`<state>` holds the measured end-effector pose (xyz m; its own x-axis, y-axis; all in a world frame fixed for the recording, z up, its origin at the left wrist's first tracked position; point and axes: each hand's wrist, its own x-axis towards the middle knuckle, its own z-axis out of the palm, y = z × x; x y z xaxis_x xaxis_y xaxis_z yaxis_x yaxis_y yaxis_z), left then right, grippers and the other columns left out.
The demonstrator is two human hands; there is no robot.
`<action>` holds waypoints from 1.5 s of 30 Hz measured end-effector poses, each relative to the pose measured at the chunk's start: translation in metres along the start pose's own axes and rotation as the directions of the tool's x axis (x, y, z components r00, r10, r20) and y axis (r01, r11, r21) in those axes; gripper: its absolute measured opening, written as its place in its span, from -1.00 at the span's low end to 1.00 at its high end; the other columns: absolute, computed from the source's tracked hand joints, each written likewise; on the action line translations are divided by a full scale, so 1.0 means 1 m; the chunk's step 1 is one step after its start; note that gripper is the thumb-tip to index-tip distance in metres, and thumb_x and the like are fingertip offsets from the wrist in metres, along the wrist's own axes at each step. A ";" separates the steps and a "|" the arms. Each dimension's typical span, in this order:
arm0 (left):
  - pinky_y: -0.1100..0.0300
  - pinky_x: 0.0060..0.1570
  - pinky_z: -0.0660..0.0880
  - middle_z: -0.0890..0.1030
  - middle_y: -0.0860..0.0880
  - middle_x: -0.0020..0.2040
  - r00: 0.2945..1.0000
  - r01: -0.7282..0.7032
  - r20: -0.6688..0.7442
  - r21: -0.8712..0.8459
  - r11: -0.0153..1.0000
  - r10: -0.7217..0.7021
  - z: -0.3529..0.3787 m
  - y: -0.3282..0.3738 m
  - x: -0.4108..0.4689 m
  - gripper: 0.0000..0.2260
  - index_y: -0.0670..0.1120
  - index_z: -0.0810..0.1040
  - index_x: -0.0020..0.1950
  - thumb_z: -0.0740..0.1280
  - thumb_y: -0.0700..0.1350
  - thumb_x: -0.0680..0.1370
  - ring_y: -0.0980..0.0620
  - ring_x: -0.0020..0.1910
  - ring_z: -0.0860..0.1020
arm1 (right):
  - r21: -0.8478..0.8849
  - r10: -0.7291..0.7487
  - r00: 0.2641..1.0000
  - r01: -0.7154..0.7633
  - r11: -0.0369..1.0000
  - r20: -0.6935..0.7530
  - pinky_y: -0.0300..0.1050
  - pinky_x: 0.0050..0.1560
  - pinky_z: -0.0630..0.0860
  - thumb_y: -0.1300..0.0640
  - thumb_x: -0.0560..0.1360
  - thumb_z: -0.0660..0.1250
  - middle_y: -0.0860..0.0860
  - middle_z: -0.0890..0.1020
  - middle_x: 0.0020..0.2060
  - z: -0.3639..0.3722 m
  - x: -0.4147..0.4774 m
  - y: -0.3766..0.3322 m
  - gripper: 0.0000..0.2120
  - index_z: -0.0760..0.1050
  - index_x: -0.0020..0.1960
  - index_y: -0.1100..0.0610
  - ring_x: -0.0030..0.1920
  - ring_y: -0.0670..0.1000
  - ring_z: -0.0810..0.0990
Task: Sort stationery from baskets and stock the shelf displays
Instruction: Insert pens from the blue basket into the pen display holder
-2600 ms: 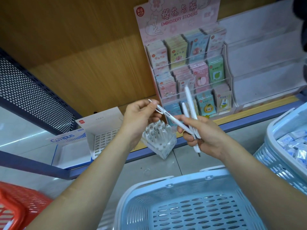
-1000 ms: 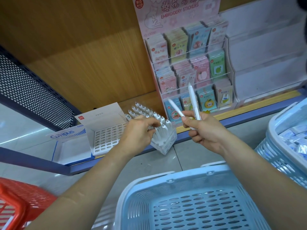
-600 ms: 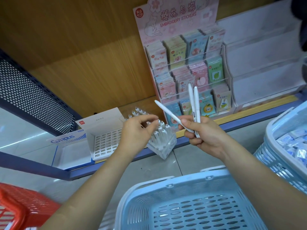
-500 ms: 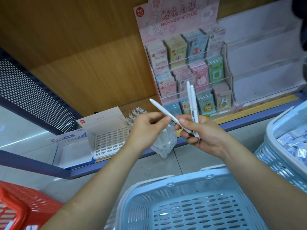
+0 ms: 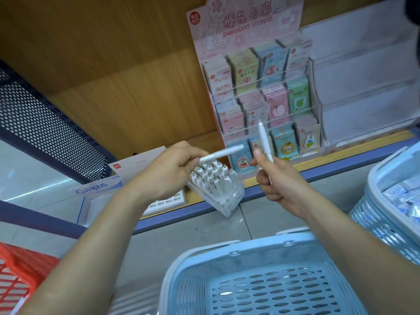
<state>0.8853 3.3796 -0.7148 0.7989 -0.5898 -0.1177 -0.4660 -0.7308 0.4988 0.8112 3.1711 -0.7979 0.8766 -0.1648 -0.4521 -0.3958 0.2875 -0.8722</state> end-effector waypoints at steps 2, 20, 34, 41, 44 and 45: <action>0.39 -0.12 0.30 0.49 0.13 -0.08 0.999 -0.009 0.033 0.122 0.992 0.005 -0.010 -0.005 -0.005 -0.78 0.06 0.63 0.17 0.27 -0.17 0.62 0.23 -0.11 0.43 | 0.016 0.011 1.000 -0.012 1.000 0.019 -0.29 -0.57 0.04 -0.27 0.48 0.29 -0.05 0.29 -0.43 0.000 0.001 -0.001 -0.61 0.39 0.03 0.05 -0.51 -0.11 0.14; 0.11 0.04 0.49 0.61 -0.02 0.04 0.992 -0.119 0.004 0.334 0.935 0.124 0.058 -0.020 0.002 -0.82 -0.06 0.67 0.09 0.41 -0.05 0.53 -0.01 0.01 0.56 | 0.132 -0.019 0.998 0.012 0.991 0.053 -0.34 -0.56 0.19 0.19 0.62 0.23 0.07 0.47 -0.32 -0.002 0.005 0.006 -0.87 0.42 -0.11 0.12 -0.47 -0.09 0.30; 0.21 0.03 0.41 0.64 -0.02 0.00 0.979 -0.186 -0.018 0.337 0.923 0.204 0.070 -0.027 0.009 -0.87 -0.09 0.70 0.03 0.43 -0.11 0.51 -0.01 0.01 0.55 | 0.166 -0.016 0.998 0.007 0.986 0.055 -0.33 -0.52 0.29 0.28 0.62 0.21 0.06 0.46 -0.31 -0.001 0.005 0.006 -0.83 0.43 -0.14 0.12 -0.43 -0.08 0.36; 0.23 0.11 0.40 0.56 -0.01 0.11 0.992 -0.124 0.016 0.245 0.962 0.124 0.062 -0.024 0.012 -0.77 -0.07 0.62 0.22 0.26 -0.18 0.62 0.02 0.11 0.49 | 0.178 -0.012 1.000 0.006 0.984 0.029 -0.29 -0.43 0.35 0.38 0.59 0.19 0.12 0.46 -0.23 -0.001 0.008 0.007 -0.81 0.45 -0.08 0.13 -0.35 -0.03 0.41; 0.21 0.09 0.45 0.61 0.03 0.08 0.997 -0.049 -0.052 0.159 0.986 0.057 0.061 -0.019 0.009 -0.79 -0.04 0.65 0.17 0.37 -0.19 0.56 0.05 0.05 0.53 | 0.190 -0.016 0.999 0.010 0.982 0.028 -0.30 -0.45 0.38 0.39 0.58 0.20 0.13 0.47 -0.22 -0.001 0.008 0.007 -0.81 0.45 -0.09 0.13 -0.33 -0.02 0.42; 0.22 0.06 0.45 0.63 0.04 0.06 0.998 -0.030 -0.058 0.140 0.990 0.038 0.062 -0.018 0.008 -0.80 -0.02 0.65 0.15 0.40 -0.17 0.54 0.07 0.02 0.55 | 0.196 -0.017 0.999 0.011 0.980 0.027 -0.31 -0.46 0.38 0.39 0.58 0.21 0.13 0.47 -0.22 -0.001 0.008 0.007 -0.80 0.45 -0.09 0.13 -0.33 -0.02 0.42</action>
<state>0.8765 3.3668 -0.7786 0.8013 -0.5963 -0.0481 -0.5384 -0.7539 0.3765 0.8148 3.1708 -0.8079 0.8903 -0.1441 -0.4320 -0.3243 0.4651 -0.8237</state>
